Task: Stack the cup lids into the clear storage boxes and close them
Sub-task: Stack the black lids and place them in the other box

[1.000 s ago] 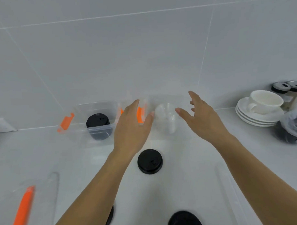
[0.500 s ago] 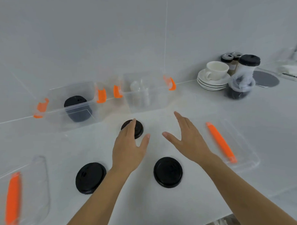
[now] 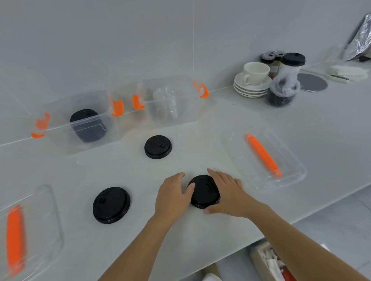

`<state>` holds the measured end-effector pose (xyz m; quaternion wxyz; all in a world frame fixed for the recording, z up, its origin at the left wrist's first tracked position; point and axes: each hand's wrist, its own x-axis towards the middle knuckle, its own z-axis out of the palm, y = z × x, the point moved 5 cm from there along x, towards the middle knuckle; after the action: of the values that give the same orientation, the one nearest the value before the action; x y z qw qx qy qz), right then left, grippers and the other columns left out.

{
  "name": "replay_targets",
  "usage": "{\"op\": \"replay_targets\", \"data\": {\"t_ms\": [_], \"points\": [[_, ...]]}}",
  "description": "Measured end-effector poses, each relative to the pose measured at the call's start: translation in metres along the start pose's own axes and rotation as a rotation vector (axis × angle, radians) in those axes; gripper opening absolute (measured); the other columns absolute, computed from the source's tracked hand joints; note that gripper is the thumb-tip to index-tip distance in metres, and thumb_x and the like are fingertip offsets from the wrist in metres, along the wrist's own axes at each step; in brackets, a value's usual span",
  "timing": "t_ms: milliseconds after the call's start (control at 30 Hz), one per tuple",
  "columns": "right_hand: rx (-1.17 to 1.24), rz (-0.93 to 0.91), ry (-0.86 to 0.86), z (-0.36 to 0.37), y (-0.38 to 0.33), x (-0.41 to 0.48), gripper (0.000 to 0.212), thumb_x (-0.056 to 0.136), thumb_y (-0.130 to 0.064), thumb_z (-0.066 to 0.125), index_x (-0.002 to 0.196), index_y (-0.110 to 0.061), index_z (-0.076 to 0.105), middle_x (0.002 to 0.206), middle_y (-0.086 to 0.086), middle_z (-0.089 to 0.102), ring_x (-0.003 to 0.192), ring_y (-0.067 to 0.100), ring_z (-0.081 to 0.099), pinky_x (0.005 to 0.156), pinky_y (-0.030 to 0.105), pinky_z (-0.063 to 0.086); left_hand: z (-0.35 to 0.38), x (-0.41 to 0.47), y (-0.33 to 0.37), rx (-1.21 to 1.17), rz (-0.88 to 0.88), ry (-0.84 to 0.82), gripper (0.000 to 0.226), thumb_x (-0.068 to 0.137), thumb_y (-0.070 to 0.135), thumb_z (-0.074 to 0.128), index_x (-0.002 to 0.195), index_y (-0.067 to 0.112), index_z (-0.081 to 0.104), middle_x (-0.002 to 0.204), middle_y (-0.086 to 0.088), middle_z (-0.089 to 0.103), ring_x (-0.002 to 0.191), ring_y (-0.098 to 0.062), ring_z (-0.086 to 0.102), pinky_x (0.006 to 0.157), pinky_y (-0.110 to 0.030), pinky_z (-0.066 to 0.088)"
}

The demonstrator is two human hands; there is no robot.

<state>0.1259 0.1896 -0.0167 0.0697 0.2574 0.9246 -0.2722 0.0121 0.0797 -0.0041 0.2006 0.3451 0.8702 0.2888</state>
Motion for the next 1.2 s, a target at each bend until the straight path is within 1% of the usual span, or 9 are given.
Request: {"op": "replay_targets", "data": {"t_ms": [200, 333, 400, 500, 567, 700, 900, 1000, 1200], "points": [[-0.047, -0.025, 0.037, 0.006, 0.004, 0.001, 0.102, 0.074, -0.053, 0.067, 0.15, -0.022, 0.007, 0.154, -0.004, 0.023, 0.142, 0.014, 0.019, 0.112, 0.03, 0.012, 0.01, -0.006, -0.001, -0.045, -0.035, -0.062, 0.047, 0.093, 0.034, 0.051, 0.136, 0.014, 0.046, 0.132, -0.002, 0.055, 0.124, -0.017, 0.048, 0.099, -0.026, 0.038], [0.015, -0.064, 0.07, -0.001, -0.003, 0.008, 0.097, 0.075, -0.049, 0.068, 0.149, -0.023, 0.011, 0.15, -0.004, 0.03, 0.137, 0.014, 0.027, 0.108, 0.026, 0.017, 0.006, -0.006, 0.004, -0.158, -0.026, -0.09, 0.046, 0.093, 0.028, 0.053, 0.136, 0.014, 0.043, 0.134, 0.001, 0.054, 0.123, -0.015, 0.049, 0.089, -0.018, 0.037], [0.081, -0.066, 0.094, -0.008, -0.008, 0.013, 0.097, 0.074, -0.044, 0.071, 0.149, -0.023, 0.013, 0.147, -0.004, 0.032, 0.135, 0.014, 0.03, 0.106, 0.025, 0.019, -0.002, -0.002, 0.006, -0.238, -0.041, -0.073, 0.047, 0.093, 0.027, 0.054, 0.137, 0.014, 0.042, 0.135, 0.002, 0.052, 0.125, -0.012, 0.047, 0.089, -0.017, 0.034], [0.212, -0.059, 0.083, -0.019, -0.016, 0.023, 0.098, 0.071, -0.037, 0.074, 0.148, -0.027, 0.014, 0.146, -0.003, 0.031, 0.132, 0.021, 0.034, 0.11, 0.033, 0.03, -0.018, 0.008, 0.007, -0.398, -0.094, -0.028, 0.048, 0.092, 0.026, 0.056, 0.136, 0.015, 0.043, 0.136, 0.003, 0.051, 0.117, -0.012, 0.052, 0.091, -0.022, 0.039], [0.259, -0.069, 0.092, -0.028, -0.022, 0.03, 0.1, 0.07, -0.037, 0.075, 0.148, -0.029, 0.014, 0.146, -0.004, 0.03, 0.132, 0.023, 0.035, 0.109, 0.038, 0.035, -0.03, 0.013, 0.009, -0.474, -0.12, -0.001, 0.046, 0.091, 0.024, 0.057, 0.135, 0.016, 0.045, 0.131, 0.005, 0.053, 0.108, -0.009, 0.054, 0.088, -0.022, 0.039], [0.276, -0.129, 0.124, -0.045, -0.038, 0.046, 0.097, 0.071, -0.033, 0.077, 0.148, -0.028, 0.016, 0.146, -0.003, 0.03, 0.132, 0.02, 0.036, 0.108, 0.033, 0.035, -0.046, 0.025, 0.009, -0.548, -0.144, 0.035, 0.036, 0.09, 0.021, 0.058, 0.125, 0.02, 0.051, 0.121, 0.005, 0.06, 0.101, -0.01, 0.058, 0.085, -0.024, 0.042], [0.207, -0.118, 0.062, -0.042, -0.032, 0.055, 0.1, 0.069, -0.041, 0.076, 0.147, -0.034, 0.015, 0.145, -0.006, 0.031, 0.129, 0.024, 0.036, 0.109, 0.038, 0.033, -0.042, 0.031, -0.003, -0.615, -0.234, 0.019, 0.034, 0.089, 0.019, 0.06, 0.122, 0.018, 0.053, 0.115, 0.006, 0.056, 0.101, -0.015, 0.058, 0.095, -0.035, 0.048], [0.181, -0.121, 0.0, -0.034, -0.024, 0.051, 0.098, 0.069, -0.039, 0.076, 0.147, -0.035, 0.016, 0.144, -0.008, 0.032, 0.131, 0.02, 0.033, 0.105, 0.027, 0.024, -0.036, 0.032, -0.009, -0.582, -0.287, -0.006, 0.039, 0.087, 0.019, 0.062, 0.124, 0.014, 0.053, 0.115, 0.001, 0.058, 0.104, -0.019, 0.059, 0.098, -0.039, 0.049], [0.159, -0.081, -0.058, -0.019, -0.012, 0.036, 0.098, 0.069, -0.038, 0.076, 0.146, -0.034, 0.017, 0.143, -0.009, 0.033, 0.13, 0.014, 0.034, 0.103, 0.022, 0.02, -0.018, 0.033, -0.014, -0.489, -0.324, -0.122, 0.046, 0.085, 0.021, 0.064, 0.128, 0.009, 0.054, 0.119, -0.006, 0.062, 0.103, -0.018, 0.058, 0.092, -0.031, 0.048]]}}
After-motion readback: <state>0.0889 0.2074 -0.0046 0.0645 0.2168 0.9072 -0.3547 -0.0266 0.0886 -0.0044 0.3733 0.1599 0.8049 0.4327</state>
